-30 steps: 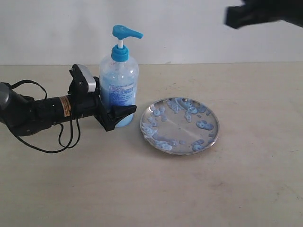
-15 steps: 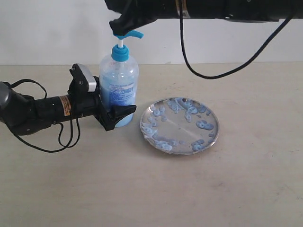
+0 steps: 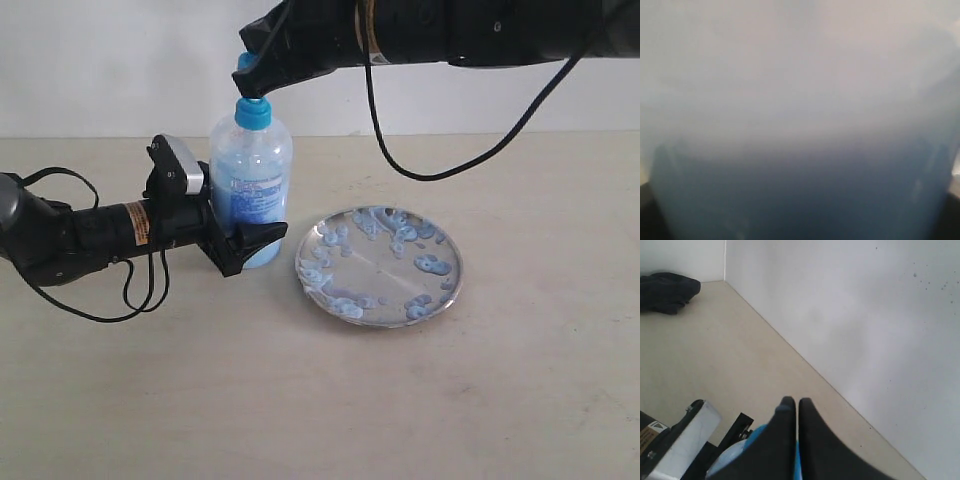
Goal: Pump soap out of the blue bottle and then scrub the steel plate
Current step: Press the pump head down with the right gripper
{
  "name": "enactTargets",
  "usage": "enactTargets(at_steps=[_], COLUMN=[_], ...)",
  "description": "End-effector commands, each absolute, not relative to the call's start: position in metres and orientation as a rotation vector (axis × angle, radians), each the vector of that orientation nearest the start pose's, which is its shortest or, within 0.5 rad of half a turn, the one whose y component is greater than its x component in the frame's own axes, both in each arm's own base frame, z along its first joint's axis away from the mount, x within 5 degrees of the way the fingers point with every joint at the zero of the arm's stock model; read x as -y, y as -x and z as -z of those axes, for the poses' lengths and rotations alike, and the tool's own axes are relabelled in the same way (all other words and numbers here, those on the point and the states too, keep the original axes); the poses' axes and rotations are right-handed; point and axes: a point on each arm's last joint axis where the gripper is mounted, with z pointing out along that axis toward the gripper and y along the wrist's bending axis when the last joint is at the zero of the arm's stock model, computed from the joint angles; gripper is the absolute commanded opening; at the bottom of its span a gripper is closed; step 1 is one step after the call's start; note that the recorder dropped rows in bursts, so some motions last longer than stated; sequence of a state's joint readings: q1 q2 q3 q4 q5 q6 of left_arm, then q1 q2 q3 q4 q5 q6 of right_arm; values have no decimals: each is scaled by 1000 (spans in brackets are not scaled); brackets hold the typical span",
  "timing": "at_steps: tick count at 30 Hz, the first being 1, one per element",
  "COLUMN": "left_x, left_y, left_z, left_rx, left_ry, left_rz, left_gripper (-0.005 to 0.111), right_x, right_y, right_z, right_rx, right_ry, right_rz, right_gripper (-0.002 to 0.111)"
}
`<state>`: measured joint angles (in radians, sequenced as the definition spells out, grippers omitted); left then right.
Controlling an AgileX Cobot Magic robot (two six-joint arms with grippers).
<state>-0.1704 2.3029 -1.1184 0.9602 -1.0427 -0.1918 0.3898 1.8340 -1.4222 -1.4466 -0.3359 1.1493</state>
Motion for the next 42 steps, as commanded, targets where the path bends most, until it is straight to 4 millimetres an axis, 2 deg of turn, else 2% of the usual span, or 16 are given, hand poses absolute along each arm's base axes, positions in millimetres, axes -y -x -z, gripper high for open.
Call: enactTargets(at_steps=[1,5,10,15,18,42], left_x=[134,134,135,135,135,136], left_y=[-397,-397,-397,-397,-397,-396], left_z=[-74,-74,-74,-75,-75,-79], left_rx=[-1533,-1533,-1527,-1521,-1519,-1481], left_ry=[-1042,-1042,-1040,-1039,-1038,-1023], left_rz=[527,527,531,535,536,566], left_gripper=[4,4,4,4,4,4], right_x=[-195,-195,-187,-185,-189,-187], right_y=[-396,-395,-389,-389,-390,-391], right_z=[-298,-292,-262,-258,-248,-245], right_rx=[-1688,-1720,-1836,-1851,-1862,-1903], right_ry=[819,825,856,853,897,836], right_rz=[-377,-380,-320,-299,-325,-329], right_gripper=[1,1,0,0,0,0])
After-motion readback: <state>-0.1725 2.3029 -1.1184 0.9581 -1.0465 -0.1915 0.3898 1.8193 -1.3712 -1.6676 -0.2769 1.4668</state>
